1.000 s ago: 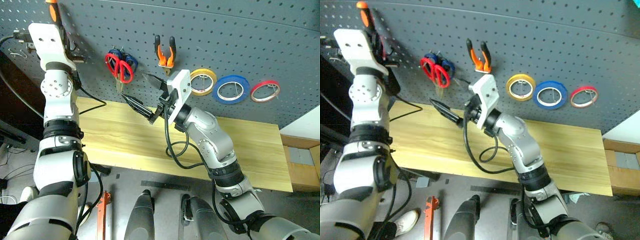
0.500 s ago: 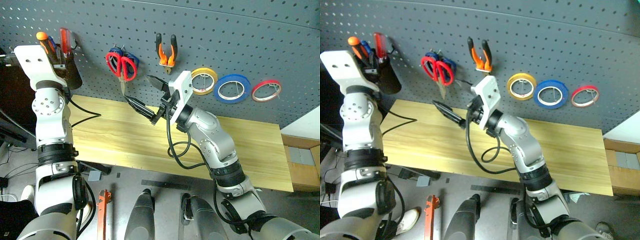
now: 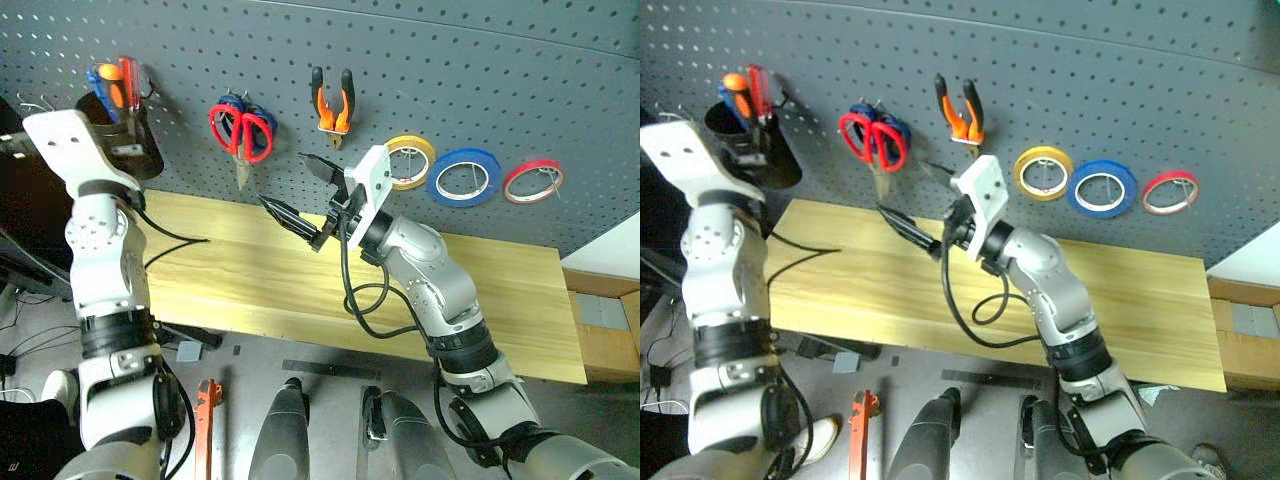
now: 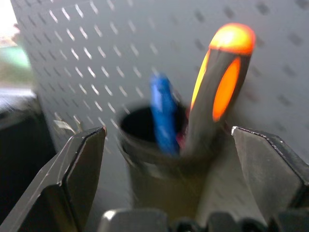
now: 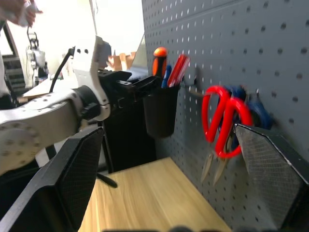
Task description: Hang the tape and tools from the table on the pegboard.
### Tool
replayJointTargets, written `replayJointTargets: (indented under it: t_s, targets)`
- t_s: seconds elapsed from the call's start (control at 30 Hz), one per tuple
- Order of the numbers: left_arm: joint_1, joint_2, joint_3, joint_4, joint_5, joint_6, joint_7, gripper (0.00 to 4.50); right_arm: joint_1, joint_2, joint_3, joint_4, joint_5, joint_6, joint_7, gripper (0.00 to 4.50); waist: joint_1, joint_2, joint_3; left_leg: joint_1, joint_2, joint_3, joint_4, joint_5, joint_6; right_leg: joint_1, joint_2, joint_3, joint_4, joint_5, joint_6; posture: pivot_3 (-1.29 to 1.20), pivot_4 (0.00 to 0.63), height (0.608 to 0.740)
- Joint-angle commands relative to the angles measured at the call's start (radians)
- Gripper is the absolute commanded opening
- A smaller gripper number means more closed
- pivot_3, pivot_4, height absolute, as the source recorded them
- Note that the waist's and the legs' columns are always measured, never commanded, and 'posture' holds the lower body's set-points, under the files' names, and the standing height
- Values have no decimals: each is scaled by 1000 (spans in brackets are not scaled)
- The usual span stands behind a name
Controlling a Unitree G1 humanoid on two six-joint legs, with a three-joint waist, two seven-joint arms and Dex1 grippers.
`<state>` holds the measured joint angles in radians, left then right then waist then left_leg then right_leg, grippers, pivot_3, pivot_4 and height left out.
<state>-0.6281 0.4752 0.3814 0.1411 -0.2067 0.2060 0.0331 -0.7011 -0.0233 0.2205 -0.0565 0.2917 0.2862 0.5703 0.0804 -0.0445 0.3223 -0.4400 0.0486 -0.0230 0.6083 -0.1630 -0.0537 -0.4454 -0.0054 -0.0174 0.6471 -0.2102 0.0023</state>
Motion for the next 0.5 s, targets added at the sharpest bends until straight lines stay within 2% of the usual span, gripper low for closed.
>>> replayJointTargets:
  t_s: [0.03,0.17,0.27,0.33,0.4,0.5]
  targets:
    - [95,-55,-12,-337,-54,139,34,4469,62,-49,-17,-157,16,22,8,4500,2,-2,-2,-1,0,-1,0,0,0,0,-2,0,-1,0,0,225,252,740]
    - [203,-140,-93,-618,-101,322,69,4469,173,-113,-17,-320,34,100,-19,4500,6,-6,-8,-3,-1,-2,0,0,-1,0,-6,-2,-1,0,0,231,218,740]
    - [303,-200,-169,-742,-117,449,88,4469,264,-149,-25,-401,26,143,-50,4500,6,-5,-20,-2,-2,-1,0,0,-1,1,-7,-2,-1,0,0,230,190,740]
    - [375,-243,-224,-779,-110,550,116,4469,328,-172,-36,-440,12,161,-75,4500,6,-5,-32,0,-2,-1,0,0,-1,2,-7,-1,-2,0,0,224,177,740]
    - [442,-281,-286,-779,-64,571,143,4469,390,-175,-70,-459,6,192,-132,4500,3,-4,-48,4,-2,0,0,0,-1,5,-6,-1,-2,0,1,213,153,740]
    - [464,-293,-334,-722,-14,612,156,4469,432,-185,-84,-434,-51,198,-201,4500,0,-5,-58,6,-1,0,0,0,-1,6,-4,-1,-2,1,-1,194,124,740]
